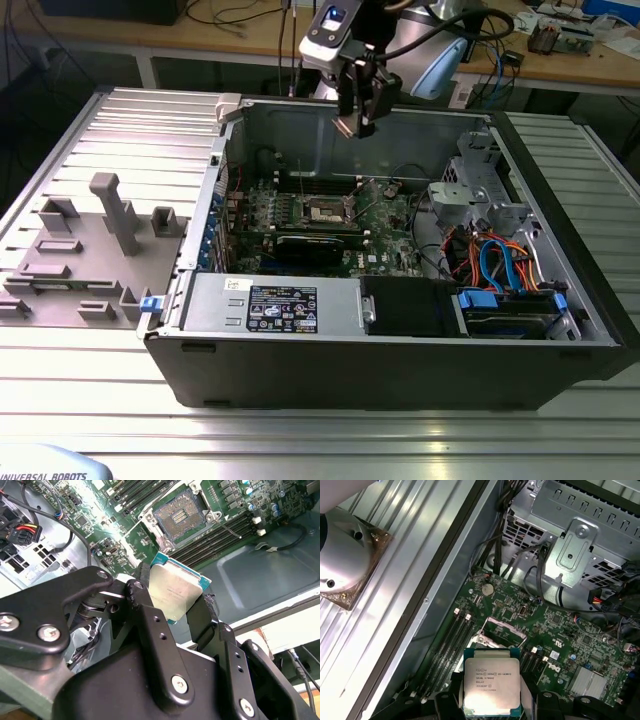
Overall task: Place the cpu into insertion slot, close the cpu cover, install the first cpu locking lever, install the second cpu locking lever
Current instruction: 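Place the cpu into insertion slot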
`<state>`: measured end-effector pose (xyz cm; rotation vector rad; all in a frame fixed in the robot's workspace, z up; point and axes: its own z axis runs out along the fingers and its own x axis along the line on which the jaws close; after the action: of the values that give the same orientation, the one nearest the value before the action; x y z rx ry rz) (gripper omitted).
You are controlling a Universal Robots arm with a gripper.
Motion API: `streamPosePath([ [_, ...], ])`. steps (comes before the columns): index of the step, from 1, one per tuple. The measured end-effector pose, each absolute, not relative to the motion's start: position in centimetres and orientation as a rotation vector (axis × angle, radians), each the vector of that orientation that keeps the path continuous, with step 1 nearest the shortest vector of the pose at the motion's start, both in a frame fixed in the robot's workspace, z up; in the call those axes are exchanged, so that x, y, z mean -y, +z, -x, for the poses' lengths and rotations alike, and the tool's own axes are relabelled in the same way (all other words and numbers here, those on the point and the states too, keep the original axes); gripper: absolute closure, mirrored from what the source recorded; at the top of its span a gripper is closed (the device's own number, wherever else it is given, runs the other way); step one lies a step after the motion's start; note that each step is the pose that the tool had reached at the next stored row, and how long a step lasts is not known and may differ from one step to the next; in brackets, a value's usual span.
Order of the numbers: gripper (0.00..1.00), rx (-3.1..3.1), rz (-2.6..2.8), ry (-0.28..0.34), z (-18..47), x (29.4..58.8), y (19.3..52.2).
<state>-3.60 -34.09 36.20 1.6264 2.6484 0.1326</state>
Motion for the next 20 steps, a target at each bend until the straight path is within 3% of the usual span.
streamPosePath([
  [20,0.46,-2.621,-1.666,0.13,3.62,34.09,36.0],
])
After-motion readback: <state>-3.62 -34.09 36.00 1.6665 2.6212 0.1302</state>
